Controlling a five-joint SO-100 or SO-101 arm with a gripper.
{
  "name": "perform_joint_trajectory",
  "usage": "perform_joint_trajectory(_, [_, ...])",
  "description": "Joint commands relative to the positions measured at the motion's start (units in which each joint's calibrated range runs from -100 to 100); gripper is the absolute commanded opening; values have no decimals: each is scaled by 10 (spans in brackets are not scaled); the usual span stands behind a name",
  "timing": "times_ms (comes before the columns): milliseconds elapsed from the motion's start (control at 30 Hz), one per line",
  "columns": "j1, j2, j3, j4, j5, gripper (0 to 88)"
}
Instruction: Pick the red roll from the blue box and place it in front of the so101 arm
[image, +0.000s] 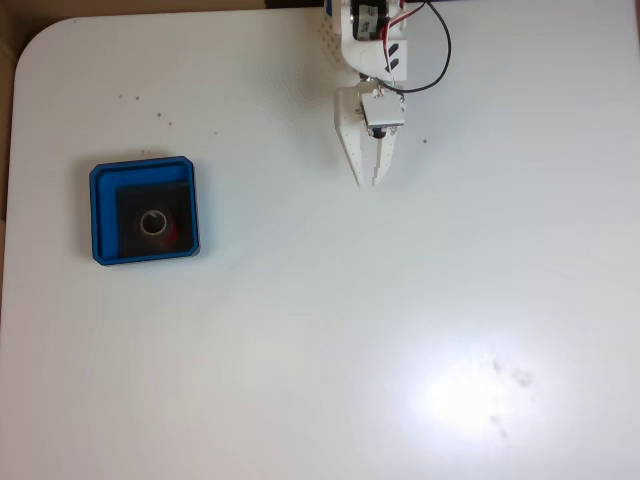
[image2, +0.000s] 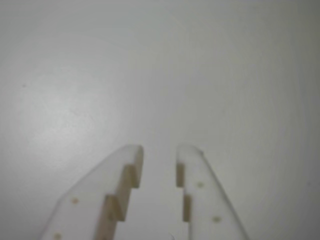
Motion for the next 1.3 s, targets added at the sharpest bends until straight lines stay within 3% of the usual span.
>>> perform_joint_trajectory(0, [-2, -28, 8, -13, 3, 5])
perform_joint_trajectory(533, [12, -28, 8, -13, -1, 5])
perform_joint_trajectory(633, [103, -28, 8, -13, -1, 5])
perform_joint_trajectory(1000, [566, -28, 8, -13, -1, 5])
perform_joint_trajectory(1100, [612, -28, 8, -13, 3, 5])
perform_joint_trajectory(1267, [612, 11, -20, -23, 3, 5])
